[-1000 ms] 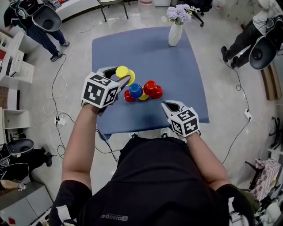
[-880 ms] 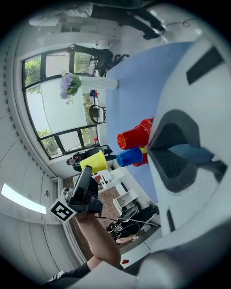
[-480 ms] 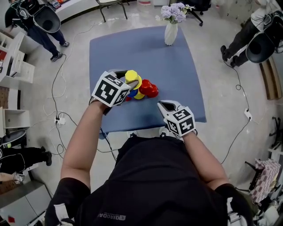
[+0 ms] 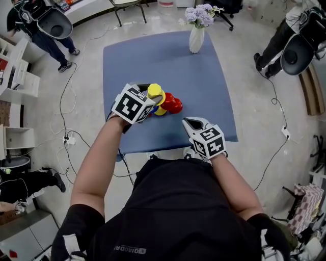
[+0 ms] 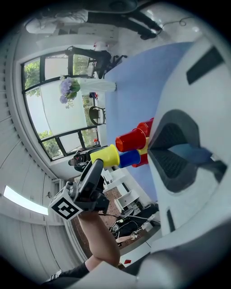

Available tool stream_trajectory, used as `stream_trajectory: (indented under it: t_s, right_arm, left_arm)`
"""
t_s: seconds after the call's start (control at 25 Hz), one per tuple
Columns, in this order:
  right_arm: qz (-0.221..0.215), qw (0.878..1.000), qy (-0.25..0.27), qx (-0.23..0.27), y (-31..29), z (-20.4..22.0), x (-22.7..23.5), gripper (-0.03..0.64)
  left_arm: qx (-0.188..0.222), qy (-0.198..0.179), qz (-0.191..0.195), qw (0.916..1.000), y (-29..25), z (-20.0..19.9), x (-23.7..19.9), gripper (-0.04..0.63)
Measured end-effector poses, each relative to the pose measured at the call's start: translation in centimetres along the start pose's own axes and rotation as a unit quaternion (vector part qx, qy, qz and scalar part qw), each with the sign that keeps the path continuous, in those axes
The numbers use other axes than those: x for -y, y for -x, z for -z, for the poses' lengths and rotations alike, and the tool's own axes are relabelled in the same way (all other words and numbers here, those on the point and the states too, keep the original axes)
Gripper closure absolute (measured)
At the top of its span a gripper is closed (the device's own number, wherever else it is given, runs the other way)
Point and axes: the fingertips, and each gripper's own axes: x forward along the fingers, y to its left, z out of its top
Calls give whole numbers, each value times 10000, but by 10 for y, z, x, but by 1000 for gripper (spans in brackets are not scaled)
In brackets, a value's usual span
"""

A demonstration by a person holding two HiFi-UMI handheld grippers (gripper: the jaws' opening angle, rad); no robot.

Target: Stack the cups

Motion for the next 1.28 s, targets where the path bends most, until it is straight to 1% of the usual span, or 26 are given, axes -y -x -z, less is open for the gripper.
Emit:
stream_trajectory:
  t_s: [0.28, 0.48, 0.72, 0.88, 0.96, 1.04, 1.12, 1.2, 1.28]
  right_arm:
    - [28, 10000, 6, 0, 1, -1, -1, 614]
    - [73, 10000, -4, -8, 3, 0, 0, 614]
    - [120, 9999, -6, -14, 5, 1, 0, 614]
    - [87, 10000, 36, -21, 3, -1, -3, 614]
    - [85, 9999, 67, -23, 3, -3, -3, 614]
    - [82, 9999, 75, -14, 2, -4, -3, 614]
    - [73, 9999, 76, -5, 1, -6, -4, 614]
    - [71, 9999, 100, 22, 0, -9, -4, 614]
    - [53, 9999, 126, 59, -1, -12, -5, 614]
  left_arm:
    - [-74, 5, 79, 9999, -5, 5, 2, 359]
    - [-46, 4, 124, 9999, -5, 4, 2, 334]
    - [81, -106, 112, 9998, 7, -1, 4, 313]
    - [342, -98, -38, 9994, 29, -9, 2, 307]
    - [565, 39, -152, 9983, 42, -12, -1, 308]
    - [884, 361, -355, 9948, 55, -11, -8, 308]
    - [1294, 808, -596, 9865, 68, -5, -16, 327]
    - [1628, 1200, -827, 9758, 77, 7, -22, 365]
    - [1744, 1479, -1039, 9680, 83, 27, -27, 404]
